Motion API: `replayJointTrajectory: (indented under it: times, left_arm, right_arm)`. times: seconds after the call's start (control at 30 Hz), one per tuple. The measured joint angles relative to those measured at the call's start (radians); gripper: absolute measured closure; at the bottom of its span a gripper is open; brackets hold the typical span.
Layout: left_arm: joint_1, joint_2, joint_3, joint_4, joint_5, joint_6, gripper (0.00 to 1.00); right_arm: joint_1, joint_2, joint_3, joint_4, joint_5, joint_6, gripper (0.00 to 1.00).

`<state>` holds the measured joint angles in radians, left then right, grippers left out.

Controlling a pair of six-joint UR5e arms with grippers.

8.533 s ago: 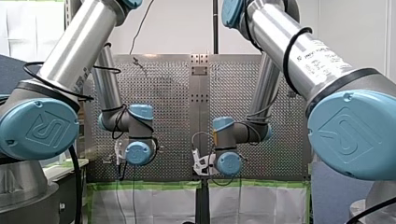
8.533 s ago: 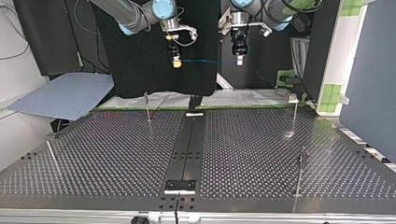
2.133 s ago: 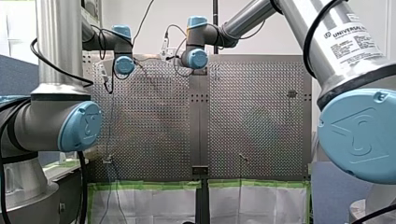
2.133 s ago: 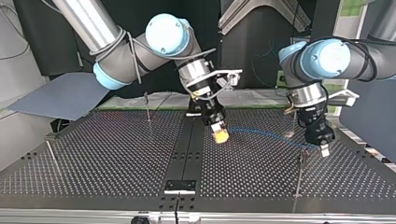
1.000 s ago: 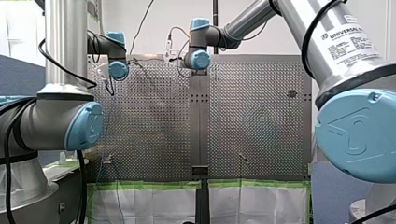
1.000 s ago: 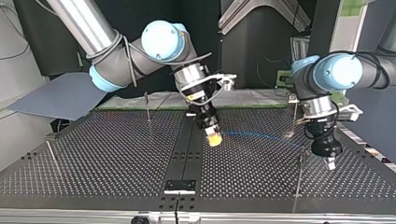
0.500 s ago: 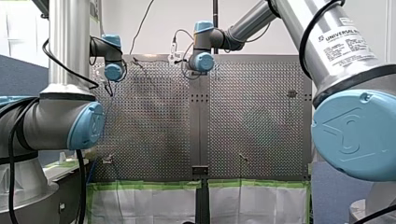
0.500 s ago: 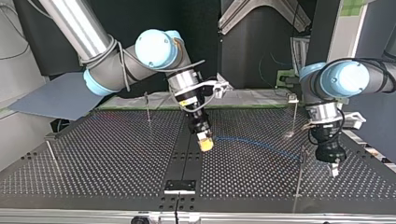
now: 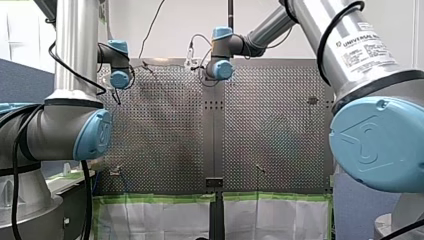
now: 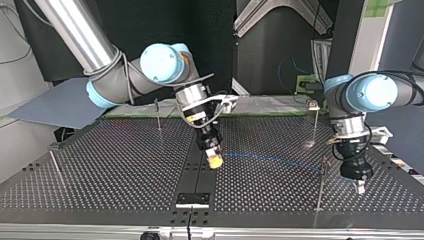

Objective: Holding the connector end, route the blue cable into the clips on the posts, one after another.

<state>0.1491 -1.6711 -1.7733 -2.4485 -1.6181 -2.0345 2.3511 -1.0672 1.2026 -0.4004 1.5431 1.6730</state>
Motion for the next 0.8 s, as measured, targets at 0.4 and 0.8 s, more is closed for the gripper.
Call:
replayJointTrajectory:
  times: [0.4,0.8]
  left_arm:
    - [0.013,-0.043,0.001,0.066,0.045,-0.073,1.00]
    - [0.020,-0.058,0.001,0.076,0.055,-0.081,0.80]
  right_arm:
    - [-0.026,0.076,-0.085,0.015,-0.018,0.016,1.00]
    - [-0.058,0.099,-0.117,0.027,-0.019,0.018,1.00]
